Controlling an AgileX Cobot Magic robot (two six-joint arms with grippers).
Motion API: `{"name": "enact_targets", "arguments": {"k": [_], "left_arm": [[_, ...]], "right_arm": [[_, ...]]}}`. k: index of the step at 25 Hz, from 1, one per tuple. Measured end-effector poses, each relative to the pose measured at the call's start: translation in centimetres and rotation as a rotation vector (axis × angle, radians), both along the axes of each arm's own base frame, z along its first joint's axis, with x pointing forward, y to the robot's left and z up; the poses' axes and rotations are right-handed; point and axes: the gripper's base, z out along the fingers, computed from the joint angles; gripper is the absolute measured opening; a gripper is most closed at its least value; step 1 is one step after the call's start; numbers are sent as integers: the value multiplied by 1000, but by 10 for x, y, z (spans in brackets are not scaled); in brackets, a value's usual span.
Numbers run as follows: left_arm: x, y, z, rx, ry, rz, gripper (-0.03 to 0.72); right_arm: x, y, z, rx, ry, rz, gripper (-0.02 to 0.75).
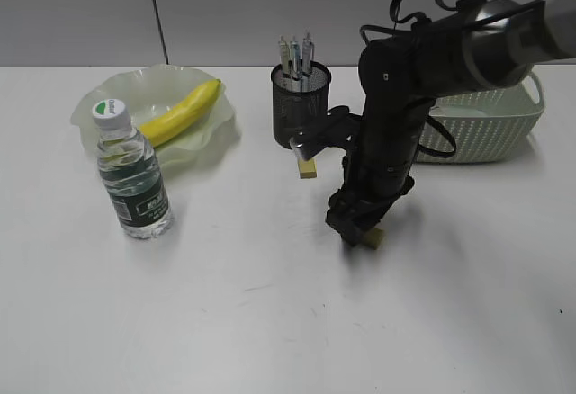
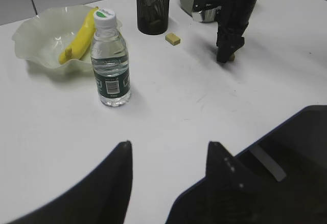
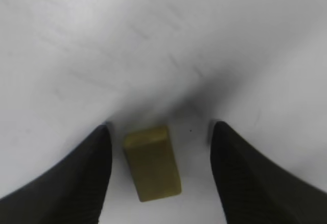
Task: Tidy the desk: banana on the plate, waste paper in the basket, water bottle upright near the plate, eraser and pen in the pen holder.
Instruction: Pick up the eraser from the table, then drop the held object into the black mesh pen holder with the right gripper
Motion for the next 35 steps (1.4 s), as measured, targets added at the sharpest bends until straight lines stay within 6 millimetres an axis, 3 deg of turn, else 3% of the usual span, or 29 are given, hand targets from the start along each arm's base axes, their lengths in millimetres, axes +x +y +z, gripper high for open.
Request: {"name": "enact_targets", "arguments": {"k": [7,9,11,16,19,25,27,31,35], "left_arm": [[0,0,0,0,0,0,354],[0,0,0,0,0,0,354],[0,0,0,0,0,0,354],[0,0,0,0,-1,0,354],[0,0,0,0,-1,0,354],[0,0,0,0,-1,0,354],[0,0,0,0,-1,0,354],[0,0,0,0,-1,0,354],[0,0,0,0,-1,0,351]], "right_arm": [[1,1,-6,-37,61,1,426],[0,-1,-6,-53,69,8,353],[-1,-2,-6,-66,83,11,215],[2,0,3,-63,77,11,209],[10,5,31,-9,-10,7,209],[30,17,134,239,-403,-9,209],[36,21,157,322,-532,-14,209],[51,25,172,463,-696,-57,209],[67,25,157,533,-733,-129,209]]}}
